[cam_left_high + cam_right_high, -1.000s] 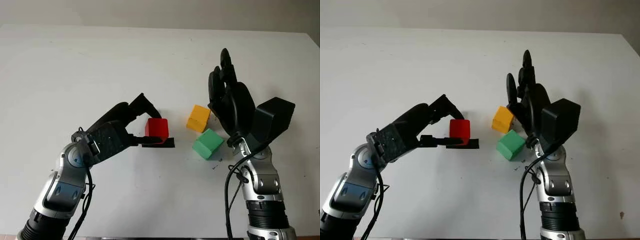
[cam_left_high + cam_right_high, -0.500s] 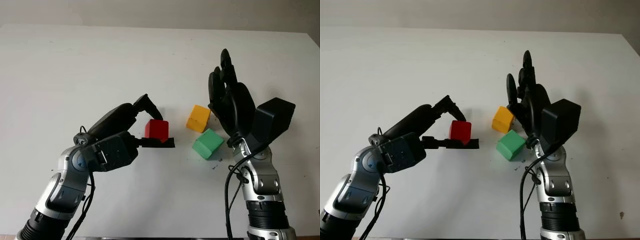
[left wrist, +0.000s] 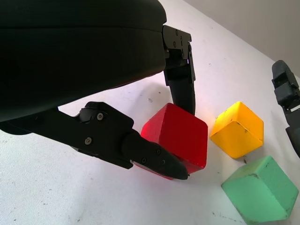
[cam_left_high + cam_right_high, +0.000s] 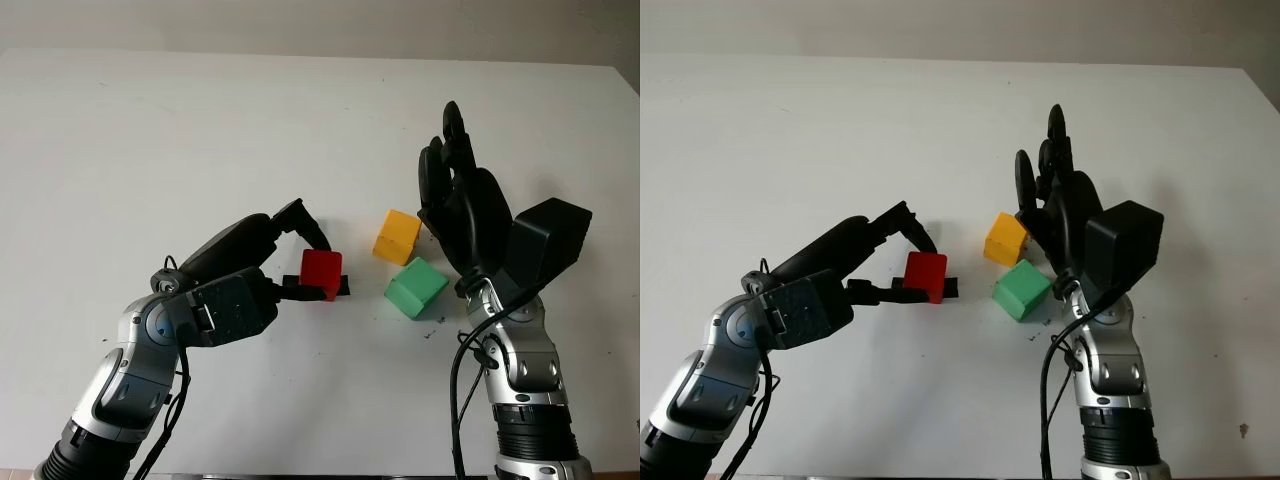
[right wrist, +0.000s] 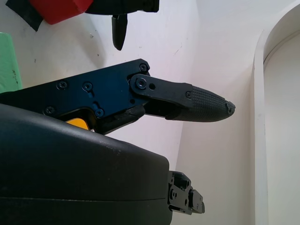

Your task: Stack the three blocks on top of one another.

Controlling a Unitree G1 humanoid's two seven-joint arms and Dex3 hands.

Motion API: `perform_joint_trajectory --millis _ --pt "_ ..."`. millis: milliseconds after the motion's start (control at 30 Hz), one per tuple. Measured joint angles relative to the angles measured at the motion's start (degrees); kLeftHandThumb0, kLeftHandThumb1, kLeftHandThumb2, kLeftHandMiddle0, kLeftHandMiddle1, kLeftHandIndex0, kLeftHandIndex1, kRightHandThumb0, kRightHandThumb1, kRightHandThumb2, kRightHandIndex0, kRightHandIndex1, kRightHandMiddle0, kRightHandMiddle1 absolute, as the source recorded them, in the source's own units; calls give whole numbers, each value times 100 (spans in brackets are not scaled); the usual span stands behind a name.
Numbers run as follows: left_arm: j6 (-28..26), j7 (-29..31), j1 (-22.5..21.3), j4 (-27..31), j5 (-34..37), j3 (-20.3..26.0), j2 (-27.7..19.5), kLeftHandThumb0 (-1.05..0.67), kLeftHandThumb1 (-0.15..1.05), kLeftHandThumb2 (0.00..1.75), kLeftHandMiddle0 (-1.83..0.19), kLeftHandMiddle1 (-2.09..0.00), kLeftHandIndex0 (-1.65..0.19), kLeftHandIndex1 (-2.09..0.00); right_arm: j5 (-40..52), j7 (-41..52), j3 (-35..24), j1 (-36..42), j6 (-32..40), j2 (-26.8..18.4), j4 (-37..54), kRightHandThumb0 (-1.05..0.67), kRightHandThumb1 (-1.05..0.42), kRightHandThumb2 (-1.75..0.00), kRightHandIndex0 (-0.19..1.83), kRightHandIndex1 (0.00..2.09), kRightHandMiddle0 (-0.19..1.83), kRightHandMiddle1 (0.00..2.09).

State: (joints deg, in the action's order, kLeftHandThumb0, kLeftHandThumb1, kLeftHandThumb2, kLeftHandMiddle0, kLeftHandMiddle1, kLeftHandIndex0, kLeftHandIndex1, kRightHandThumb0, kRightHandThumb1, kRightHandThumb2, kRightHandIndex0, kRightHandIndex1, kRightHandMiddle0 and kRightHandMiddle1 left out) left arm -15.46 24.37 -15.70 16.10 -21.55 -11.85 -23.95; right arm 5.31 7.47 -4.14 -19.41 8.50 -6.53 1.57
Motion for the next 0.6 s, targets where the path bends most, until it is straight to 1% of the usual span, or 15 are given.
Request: perform_joint_trajectory --millis 33,100,167,200,300,433,600 --pt "4 6 0 0 -8 -6 -11 -47 105 10 -6 -4 -2 -116 3 10 0 1 0 0 0 -68 -105 -60 -19 0 -19 0" --pt "28 5 0 0 -65 -24 -43 -50 105 10 -2 -5 -2 -88 7 25 -2 2 0 0 0 -68 -105 -60 -19 0 -19 0" --pt "47 2 0 0 -122 -44 -63 -50 105 10 -1 -5 -3 -79 7 25 -4 2 0 0 0 -68 -105 -60 -19 0 -19 0" --pt "71 -15 1 0 -145 -53 -65 -51 105 10 2 -5 -4 -59 6 24 -4 3 0 0 0 -68 -105 -60 -19 0 -19 0" --pt "136 -82 2 -1 -236 -62 -65 -52 105 10 8 -5 -8 -25 9 22 -5 3 0 0 0 -68 -105 -60 -19 0 -19 0" --pt "158 -87 5 -2 -246 -63 -65 -54 105 9 11 -4 -1 -11 33 25 -8 3 1 0 0 -69 -105 -59 -19 0 -19 0" --pt "158 -62 13 -1 -212 -62 -65 -57 105 9 16 -3 11 -4 33 30 -8 3 1 -1 0 -69 -105 -59 -19 0 -19 0"
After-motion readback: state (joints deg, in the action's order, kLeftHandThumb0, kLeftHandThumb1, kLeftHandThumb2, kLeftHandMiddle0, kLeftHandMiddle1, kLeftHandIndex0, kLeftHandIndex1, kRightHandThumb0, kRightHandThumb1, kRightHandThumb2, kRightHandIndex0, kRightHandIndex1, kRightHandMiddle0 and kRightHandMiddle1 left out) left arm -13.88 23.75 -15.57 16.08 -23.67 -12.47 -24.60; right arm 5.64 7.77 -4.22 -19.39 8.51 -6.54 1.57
